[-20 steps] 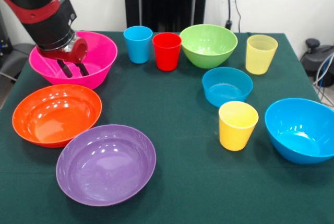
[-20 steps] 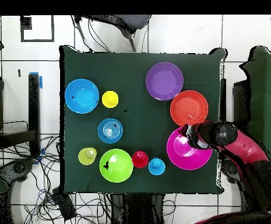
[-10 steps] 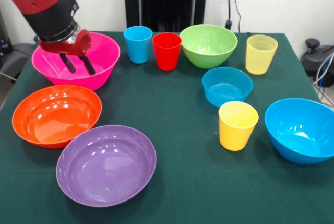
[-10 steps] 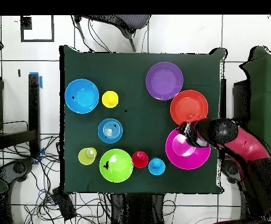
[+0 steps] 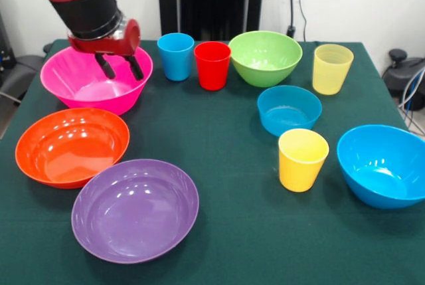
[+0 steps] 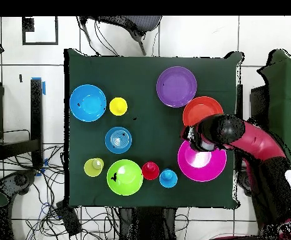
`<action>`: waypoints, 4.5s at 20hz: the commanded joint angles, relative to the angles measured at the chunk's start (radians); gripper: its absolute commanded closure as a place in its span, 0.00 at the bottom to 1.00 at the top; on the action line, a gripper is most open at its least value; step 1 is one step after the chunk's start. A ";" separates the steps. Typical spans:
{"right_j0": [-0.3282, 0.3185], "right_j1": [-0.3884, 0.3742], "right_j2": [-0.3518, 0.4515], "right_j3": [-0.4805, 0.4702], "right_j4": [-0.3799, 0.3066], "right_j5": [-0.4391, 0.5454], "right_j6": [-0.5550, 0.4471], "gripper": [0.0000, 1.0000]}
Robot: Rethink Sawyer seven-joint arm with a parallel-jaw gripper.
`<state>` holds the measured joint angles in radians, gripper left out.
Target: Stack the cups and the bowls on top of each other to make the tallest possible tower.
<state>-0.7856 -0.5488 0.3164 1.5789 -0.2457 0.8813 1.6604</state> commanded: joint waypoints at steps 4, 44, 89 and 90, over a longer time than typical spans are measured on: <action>0.085 0.094 0.018 -0.106 -0.039 -0.007 0.014 0.00; 0.127 0.052 -0.048 -0.027 0.035 -0.185 0.026 0.00; 0.319 0.217 -0.309 -0.271 -0.065 0.145 0.031 0.00; 0.317 0.209 -0.314 -0.253 -0.065 0.132 0.030 0.00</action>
<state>-0.4963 -0.3597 -0.0115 1.3524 -0.2497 0.9928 1.6604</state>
